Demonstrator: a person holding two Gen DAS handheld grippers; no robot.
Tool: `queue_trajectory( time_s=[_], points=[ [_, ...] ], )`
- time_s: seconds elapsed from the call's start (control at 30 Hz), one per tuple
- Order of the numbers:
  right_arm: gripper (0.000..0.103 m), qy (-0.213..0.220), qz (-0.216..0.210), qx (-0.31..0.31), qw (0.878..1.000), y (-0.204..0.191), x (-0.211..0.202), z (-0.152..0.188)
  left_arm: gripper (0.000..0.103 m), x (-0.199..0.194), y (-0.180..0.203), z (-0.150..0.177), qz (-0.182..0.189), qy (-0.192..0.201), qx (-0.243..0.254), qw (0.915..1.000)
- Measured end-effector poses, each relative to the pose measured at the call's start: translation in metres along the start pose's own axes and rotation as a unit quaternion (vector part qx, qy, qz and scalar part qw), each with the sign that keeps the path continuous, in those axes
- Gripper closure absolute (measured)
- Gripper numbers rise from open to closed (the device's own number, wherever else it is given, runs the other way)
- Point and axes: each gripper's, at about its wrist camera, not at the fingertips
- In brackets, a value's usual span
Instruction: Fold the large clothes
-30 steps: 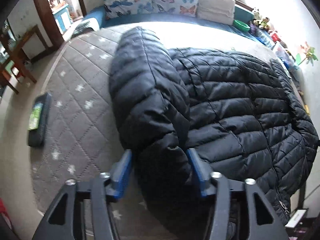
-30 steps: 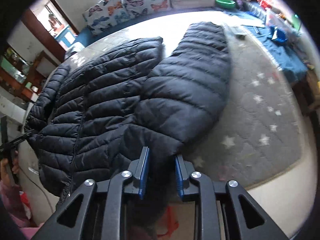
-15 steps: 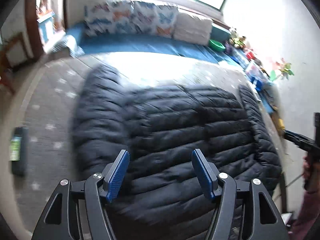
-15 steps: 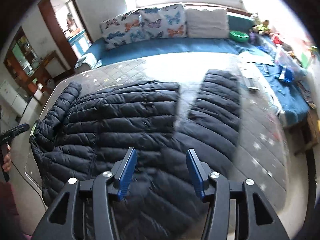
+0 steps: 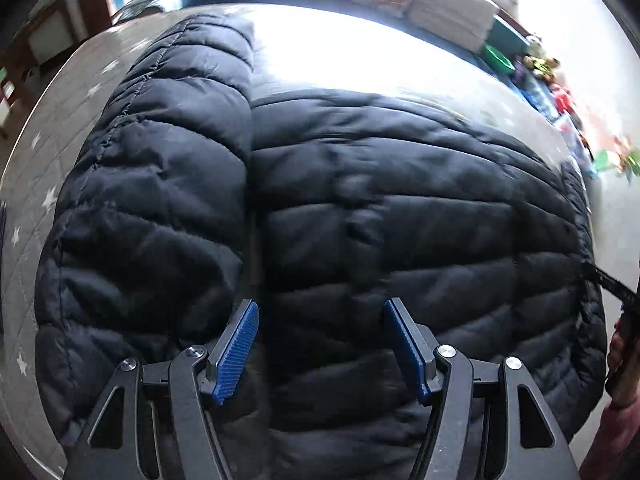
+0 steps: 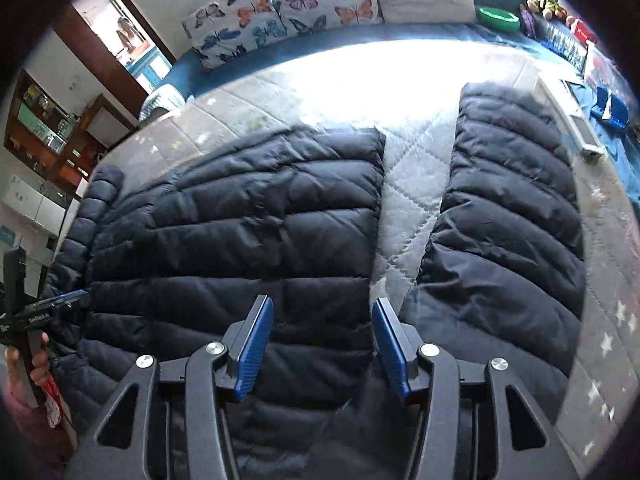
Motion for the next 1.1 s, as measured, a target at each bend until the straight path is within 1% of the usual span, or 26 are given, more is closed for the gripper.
queue_trajectory(
  time_s=[0.1,0.17,0.2,0.23,0.33,0.4,0.47,0.5,0.57,0.6,0.63,0.67,0.7,0.73,0.77,0.83,0.93,0.97,1.03,1.1],
  points=[
    [0.047,-0.019,-0.012,0.001,1.000,0.007,0.013,0.001,0.032,0.006,-0.022,-0.003,0.003,-0.007,-0.027,0.9996],
    [0.046,-0.026,-0.013,-0.006,1.000,0.008,0.018,0.002,0.029,0.012,-0.035,-0.006,0.023,-0.016,-0.043,0.9987],
    [0.043,-0.028,-0.012,-0.010,0.999,0.008,0.020,0.002,0.029,0.014,-0.040,-0.008,0.030,-0.017,-0.057,0.9978],
    [0.040,-0.027,-0.009,-0.015,0.999,0.008,0.021,0.002,0.028,0.014,-0.042,-0.009,0.034,-0.015,-0.063,0.9973],
    [0.035,-0.020,-0.007,-0.026,0.999,0.007,0.020,0.002,0.026,0.019,-0.038,-0.014,0.038,-0.016,-0.054,0.9977],
    [0.033,-0.018,-0.006,-0.033,0.999,0.007,0.019,0.002,0.026,0.021,-0.034,-0.019,0.048,-0.018,-0.058,0.9970],
    [0.033,-0.015,-0.001,-0.042,0.999,0.007,0.018,0.002,0.027,0.021,-0.029,-0.025,0.065,-0.010,-0.053,0.9964],
    [0.033,-0.015,0.002,-0.048,0.999,0.007,0.017,0.002,0.030,0.020,-0.023,-0.028,0.070,-0.003,-0.038,0.9968],
    [0.033,-0.012,0.003,-0.055,0.998,0.007,0.018,0.001,0.044,0.023,-0.012,-0.031,0.061,0.004,-0.003,0.9981],
    [0.035,-0.009,0.003,-0.056,0.998,0.007,0.017,0.001,0.054,0.026,-0.006,-0.032,0.047,0.006,0.014,0.9988],
    [0.052,-0.006,-0.001,-0.058,0.998,0.007,0.017,0.000,0.063,0.028,-0.003,-0.031,0.029,0.010,0.023,0.9992],
    [0.056,-0.002,-0.001,-0.059,0.998,0.001,0.019,-0.005,0.068,0.027,0.001,-0.031,0.022,0.015,0.028,0.9993],
    [0.062,0.004,0.010,-0.059,0.998,-0.001,0.017,-0.004,0.073,0.025,0.002,-0.029,0.020,0.022,0.029,0.9991],
    [0.069,0.008,0.019,-0.063,0.998,-0.005,0.015,-0.004,0.077,0.019,0.003,-0.029,0.020,0.033,0.030,0.9988],
    [0.073,0.014,0.024,-0.068,0.997,-0.008,0.013,-0.004,0.078,0.015,0.005,-0.029,0.016,0.042,0.032,0.9985],
    [0.085,0.034,0.030,-0.080,0.996,-0.018,-0.002,-0.005,0.082,0.002,0.011,-0.029,0.007,0.064,0.037,0.9972],
    [0.087,0.064,0.016,-0.079,0.995,-0.030,-0.026,-0.014,0.083,-0.031,0.022,-0.030,-0.002,0.106,0.044,0.9934],
    [0.088,0.072,0.015,-0.081,0.994,-0.033,-0.033,-0.018,0.083,-0.042,0.025,-0.033,-0.001,0.114,0.046,0.9924],
    [0.088,0.086,0.012,-0.081,0.993,-0.038,-0.045,-0.029,0.084,-0.064,0.029,-0.043,0.008,0.130,0.049,0.9903],
    [0.088,0.101,0.000,-0.074,0.992,-0.041,-0.055,-0.041,0.084,-0.082,0.029,-0.050,0.017,0.139,0.050,0.9888]
  ],
)
Point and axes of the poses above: each gripper's, at about its wrist camera, not at the fingertips, and x roughly the way its jaws point, y to its right, z to its underside, and after that the axes turned 2 degrees about -y, right-handed
